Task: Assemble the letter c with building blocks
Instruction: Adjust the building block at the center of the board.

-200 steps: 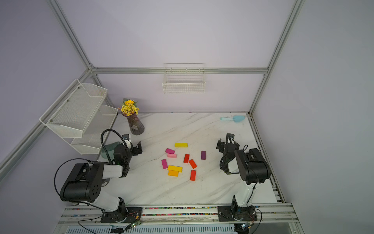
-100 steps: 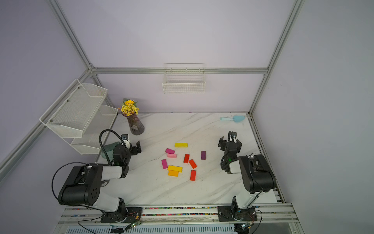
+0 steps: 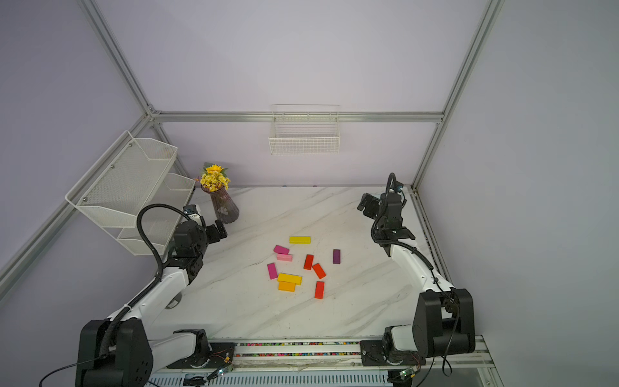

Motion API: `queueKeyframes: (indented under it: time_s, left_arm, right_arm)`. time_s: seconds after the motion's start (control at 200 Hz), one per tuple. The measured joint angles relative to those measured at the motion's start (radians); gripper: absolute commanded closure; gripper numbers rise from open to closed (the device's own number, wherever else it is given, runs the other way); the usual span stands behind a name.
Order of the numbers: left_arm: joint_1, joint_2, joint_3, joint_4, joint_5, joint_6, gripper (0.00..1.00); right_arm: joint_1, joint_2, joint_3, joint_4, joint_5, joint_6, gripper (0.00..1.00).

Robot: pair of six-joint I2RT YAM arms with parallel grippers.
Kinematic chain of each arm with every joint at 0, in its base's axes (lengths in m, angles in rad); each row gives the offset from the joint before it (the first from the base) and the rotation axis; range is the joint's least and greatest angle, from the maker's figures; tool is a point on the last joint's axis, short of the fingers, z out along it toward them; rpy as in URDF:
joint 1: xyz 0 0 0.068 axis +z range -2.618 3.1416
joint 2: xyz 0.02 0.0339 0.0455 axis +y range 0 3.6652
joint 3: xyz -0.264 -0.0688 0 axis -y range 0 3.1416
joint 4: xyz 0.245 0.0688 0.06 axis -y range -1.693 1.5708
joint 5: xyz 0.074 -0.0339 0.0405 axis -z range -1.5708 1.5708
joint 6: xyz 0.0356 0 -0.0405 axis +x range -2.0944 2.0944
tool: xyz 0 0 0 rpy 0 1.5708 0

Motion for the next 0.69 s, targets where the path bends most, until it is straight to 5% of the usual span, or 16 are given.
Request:
queueKeyframes:
  time_s: [0.27,0.695]
  left_arm:
    - [-0.060,0.037,0.152,-0.343,0.134,-0.158,0.00]
    - [-0.337,0.058,0.172,-0.540,0.246,-0.359,0.00]
  right_arm:
    - [0.017,0.134,0.127,-0.387,-0.197,0.060,0.18]
    - [0.321,0.296,0.145,-0.650,-0.156,0.064,0.25]
